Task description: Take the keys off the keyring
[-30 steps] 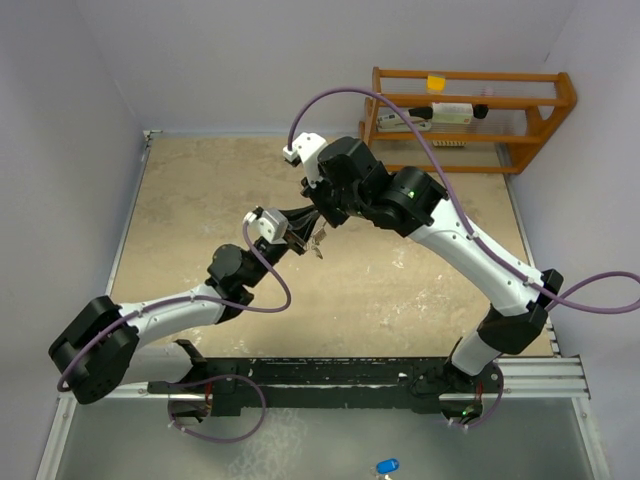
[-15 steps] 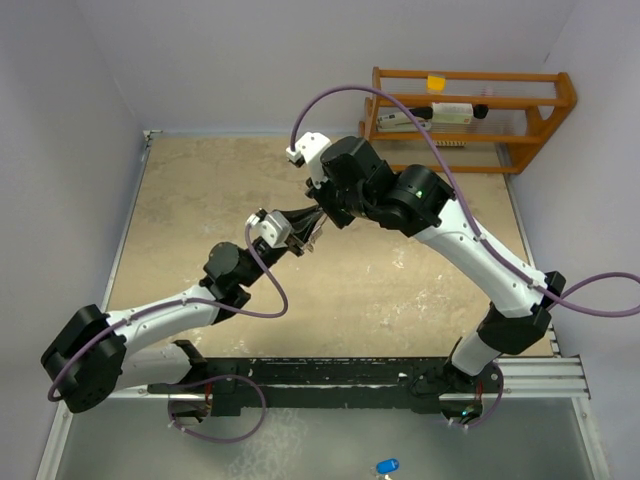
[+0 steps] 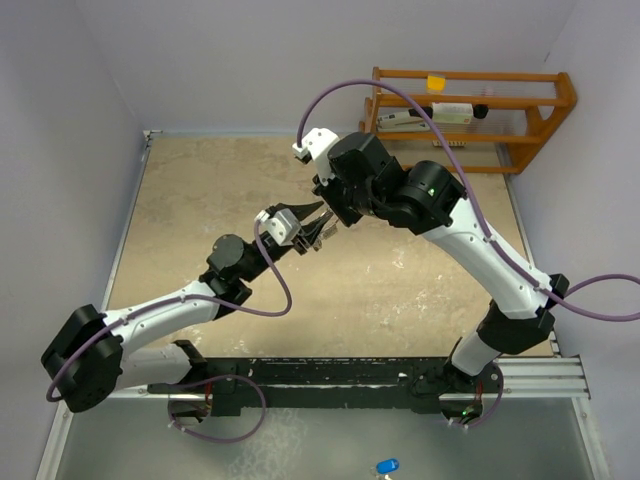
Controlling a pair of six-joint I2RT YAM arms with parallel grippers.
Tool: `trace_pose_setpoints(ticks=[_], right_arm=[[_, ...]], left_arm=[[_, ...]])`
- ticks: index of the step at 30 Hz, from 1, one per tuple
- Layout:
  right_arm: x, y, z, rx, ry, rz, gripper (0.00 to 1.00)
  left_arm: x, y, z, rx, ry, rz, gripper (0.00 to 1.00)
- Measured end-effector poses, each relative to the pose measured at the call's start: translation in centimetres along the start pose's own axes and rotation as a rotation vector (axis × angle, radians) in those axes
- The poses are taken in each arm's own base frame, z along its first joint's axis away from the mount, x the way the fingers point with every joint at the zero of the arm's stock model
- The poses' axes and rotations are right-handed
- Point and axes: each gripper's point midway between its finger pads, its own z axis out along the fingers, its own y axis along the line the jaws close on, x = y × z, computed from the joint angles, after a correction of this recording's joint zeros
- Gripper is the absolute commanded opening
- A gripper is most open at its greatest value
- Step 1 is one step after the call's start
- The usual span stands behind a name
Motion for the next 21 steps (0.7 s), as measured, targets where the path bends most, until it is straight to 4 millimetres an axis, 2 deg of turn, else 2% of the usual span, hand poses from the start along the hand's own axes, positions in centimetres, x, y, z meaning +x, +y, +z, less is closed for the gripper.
trace_pose_setpoints(ticks=[9,15,21], right_arm=[[0.1,0.1,0.1,-0.005,0.004,-0.001,0.00],[0.7,0.3,0.6,-0.006,0.023,-0.006,0.00],[0.8,0.4,0.9,-0.007,0.025,-0.005,0.00]], left_arm=[[0.7,-0.1,0.3,-0.004,-0.013,-0.031,0.38],[-0.3,-0.4,0.6,0.003,-0.060,-0.068,0.40],[-1.0,-0.7,0.6,0.016,-0.088,-0.094,0.38]])
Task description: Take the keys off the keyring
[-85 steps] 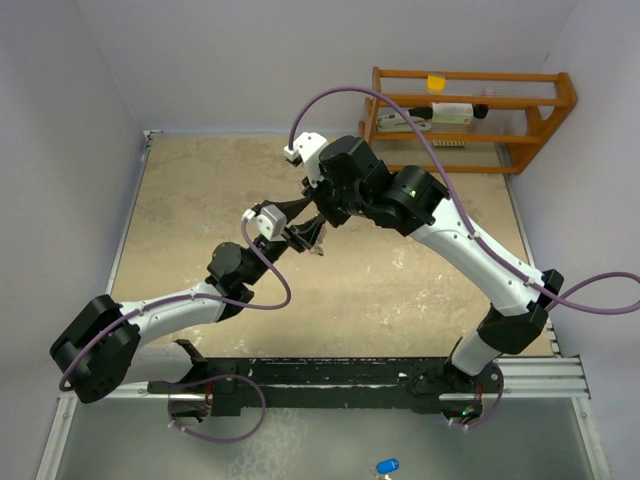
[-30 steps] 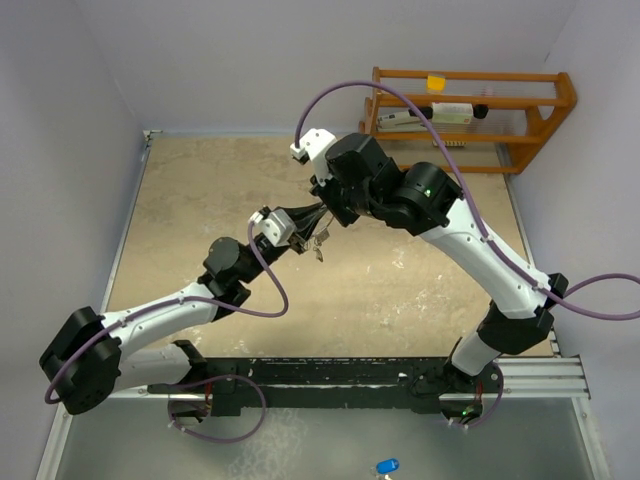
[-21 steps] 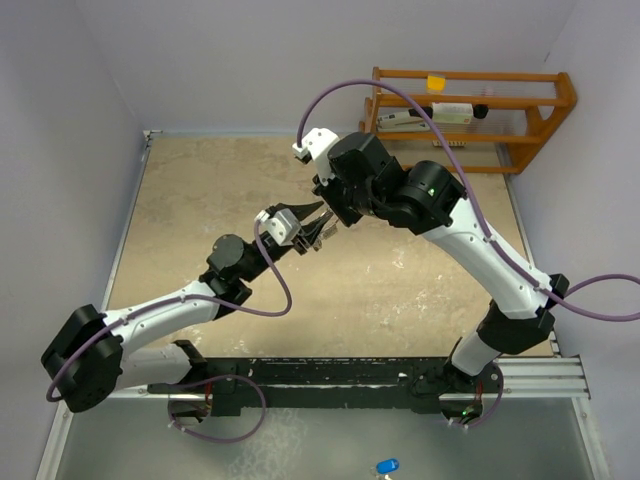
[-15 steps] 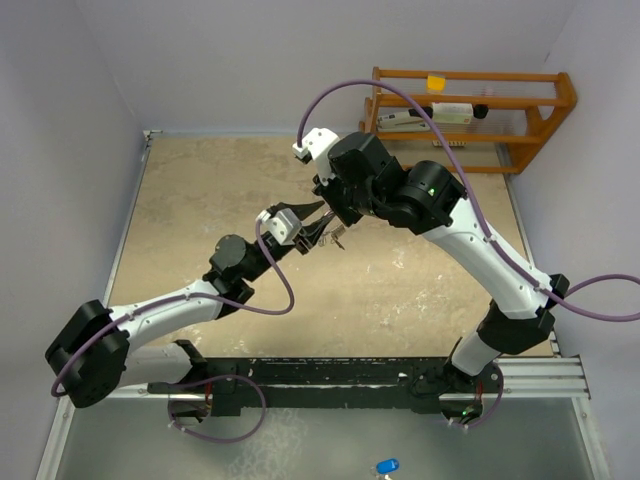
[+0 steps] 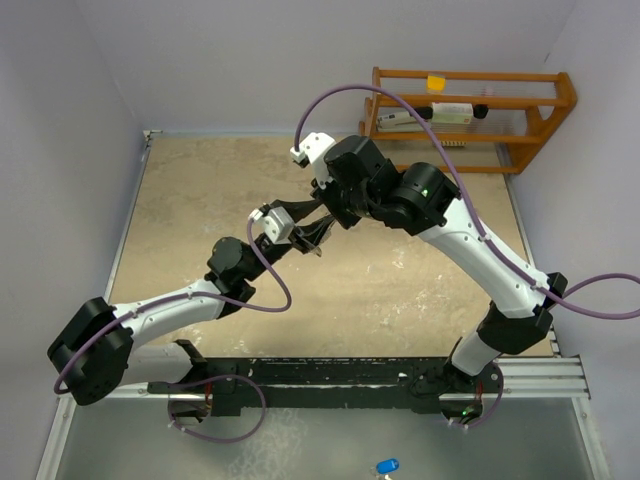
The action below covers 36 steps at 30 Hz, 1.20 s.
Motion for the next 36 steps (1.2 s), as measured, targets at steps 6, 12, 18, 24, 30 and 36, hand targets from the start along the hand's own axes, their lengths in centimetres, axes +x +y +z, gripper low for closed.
trace_pose_setpoints(ticks=[6,12,18,24,30,36], right_arm=[[-0.14,0.03,0.10,0.000,-0.006,0.002,0.00],[-0.22,0.08,0.13,-0.002,-0.009,0.004,0.00],[-0.33,0.09,0.19,-0.002,-0.014,0.005,0.00],[-0.02,0.20,0.43,-0.004,-0.005,0.003,0.00],[-0.03,0.33,0.61,-0.009,-0.006,0.004,0.00],[-0.01,0.41,0.75,-0.011,-0.006,0.004,0.00]], left_arm=[[0.13,-0.10,0.11,0.002,-0.005,-0.018,0.32],[0.44,-0.15,0.10,0.001,-0.006,-0.032,0.26],[0.59,-0.03,-0.03,-0.008,-0.006,-0.033,0.24],[0.86,0.24,-0.35,-0.026,-0.006,-0.033,0.19],[0.63,0.30,-0.33,-0.030,-0.016,-0.033,0.09],[0.68,0.37,-0.33,-0.035,-0.015,-0.041,0.00]])
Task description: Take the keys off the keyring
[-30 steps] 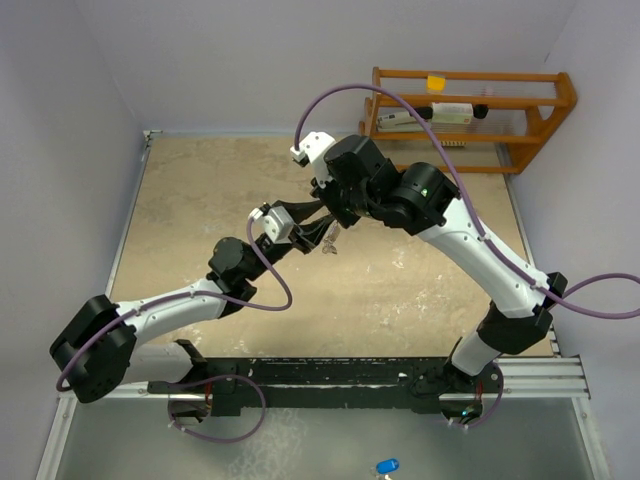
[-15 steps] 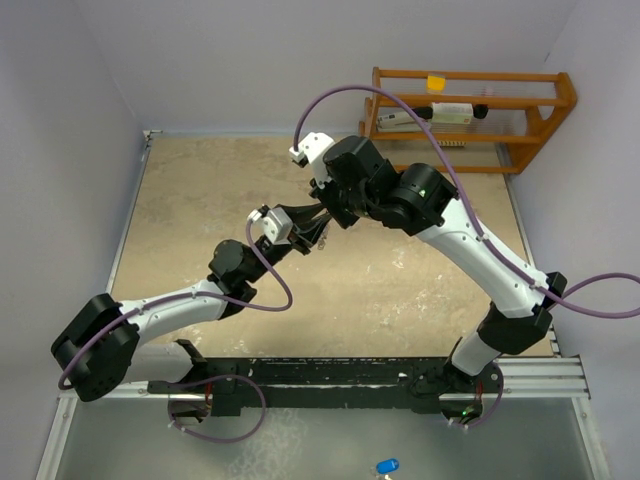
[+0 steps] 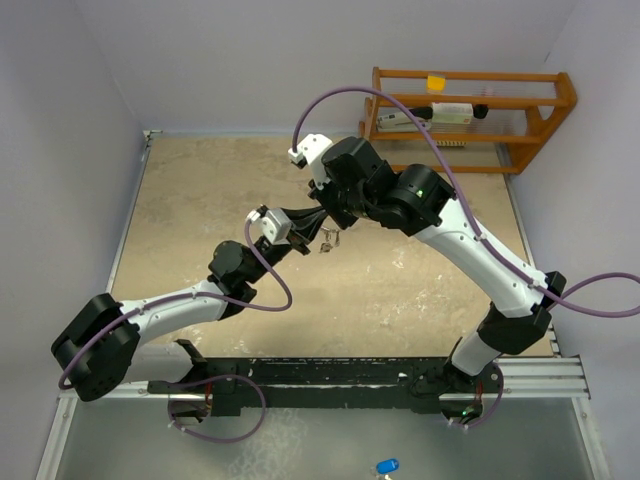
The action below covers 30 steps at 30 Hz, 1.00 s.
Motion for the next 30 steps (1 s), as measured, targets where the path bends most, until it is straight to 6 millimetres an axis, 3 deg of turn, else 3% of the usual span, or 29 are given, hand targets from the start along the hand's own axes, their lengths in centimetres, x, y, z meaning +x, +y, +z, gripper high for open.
trace_pose_setpoints(ticks=[15,18,21,30], right_arm=[[-0.1,-0.1,0.1,0.004,-0.005,0.002,0.00],[-0.1,-0.1,0.1,0.006,-0.005,0.002,0.00],[-0.1,-0.2,0.1,0.011,-0.004,0.001,0.00],[-0.1,-0.4,0.0,0.015,-0.004,-0.021,0.00]], left_arm=[[0.1,0.6,-0.1,-0.033,0.010,0.008,0.01],[0.1,0.7,-0.2,-0.039,0.020,0.011,0.25],[0.5,0.9,-0.4,-0.054,0.041,0.011,0.40],[0.7,0.4,-1.2,-0.025,0.078,0.016,0.46]])
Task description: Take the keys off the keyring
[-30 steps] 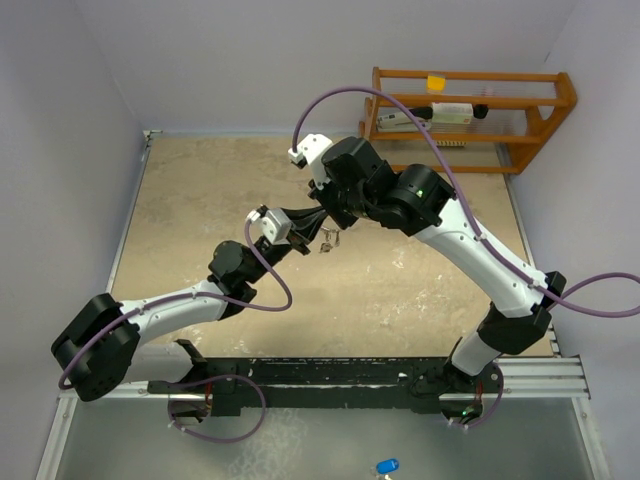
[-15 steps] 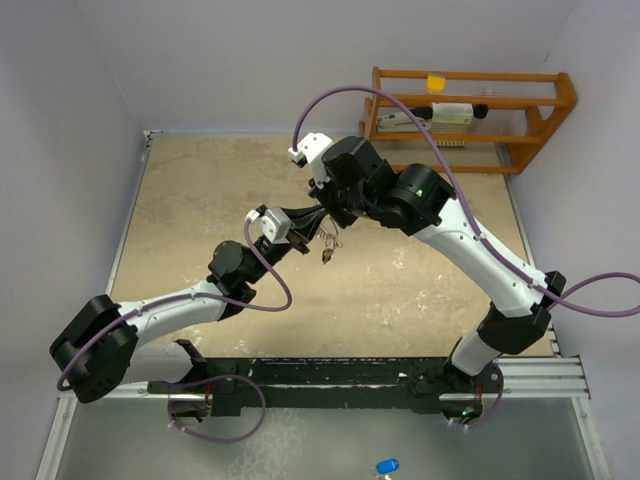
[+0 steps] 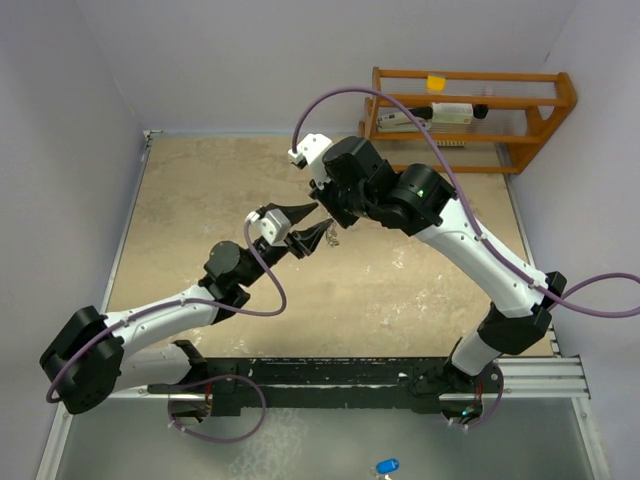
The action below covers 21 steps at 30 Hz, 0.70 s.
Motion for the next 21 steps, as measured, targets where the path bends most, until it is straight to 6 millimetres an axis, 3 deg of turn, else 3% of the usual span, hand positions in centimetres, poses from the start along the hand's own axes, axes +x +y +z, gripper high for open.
trace_pose_setpoints(ticks=[6,16,21], right_arm=[[0.2,-0.4,-1.1,-0.003,0.014,-0.035,0.00],[1.2,-0.4,-4.9,-0.070,0.000,-0.069,0.00],[1.2,0.0,-6.2,-0.107,-0.030,-0.070,0.00]], left_arm=[[-0.6,-0.1,-0.9,0.017,0.030,0.049,0.46],[-2.0,-0.5,-1.7,0.061,0.089,0.126,0.45],[-2.6,-0.9,-1.4,0.099,0.113,0.145,0.39]])
